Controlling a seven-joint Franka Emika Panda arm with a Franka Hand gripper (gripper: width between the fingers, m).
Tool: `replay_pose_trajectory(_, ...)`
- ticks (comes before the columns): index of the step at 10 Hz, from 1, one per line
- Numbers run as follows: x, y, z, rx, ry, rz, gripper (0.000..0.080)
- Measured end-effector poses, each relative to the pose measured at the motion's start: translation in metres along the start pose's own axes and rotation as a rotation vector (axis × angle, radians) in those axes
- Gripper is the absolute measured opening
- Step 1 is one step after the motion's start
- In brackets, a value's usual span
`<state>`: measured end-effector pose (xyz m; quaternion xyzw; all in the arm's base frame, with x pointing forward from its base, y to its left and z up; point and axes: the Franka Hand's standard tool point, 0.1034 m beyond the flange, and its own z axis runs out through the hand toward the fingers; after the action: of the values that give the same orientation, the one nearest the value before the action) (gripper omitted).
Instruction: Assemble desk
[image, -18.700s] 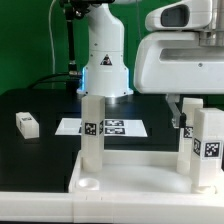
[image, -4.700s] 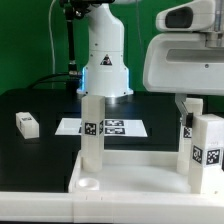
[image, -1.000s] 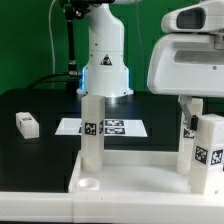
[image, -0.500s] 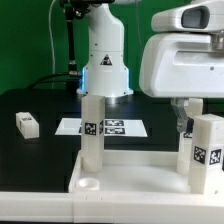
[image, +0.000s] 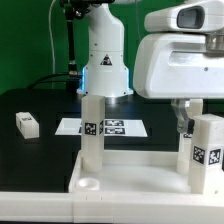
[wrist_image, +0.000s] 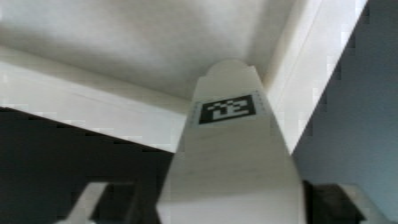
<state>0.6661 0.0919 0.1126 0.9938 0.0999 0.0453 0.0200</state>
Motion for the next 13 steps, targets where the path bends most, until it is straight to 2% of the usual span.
replay_pose_trajectory(1, 0.000, 0.000, 0.000, 0.000, -0.001, 0.000, 0.0290)
replay_pose_trajectory(4, 0.000, 0.001, 0.000, 0.001, -0.001, 0.168, 0.0290)
replay_pose_trajectory(8, -0.001, 0.005, 0.001, 0.005, -0.009, 0.564, 0.0291)
replay_pose_trajectory(13, -0.009, 0.028, 0.001, -0.034, -0.024, 0.838, 0.0292)
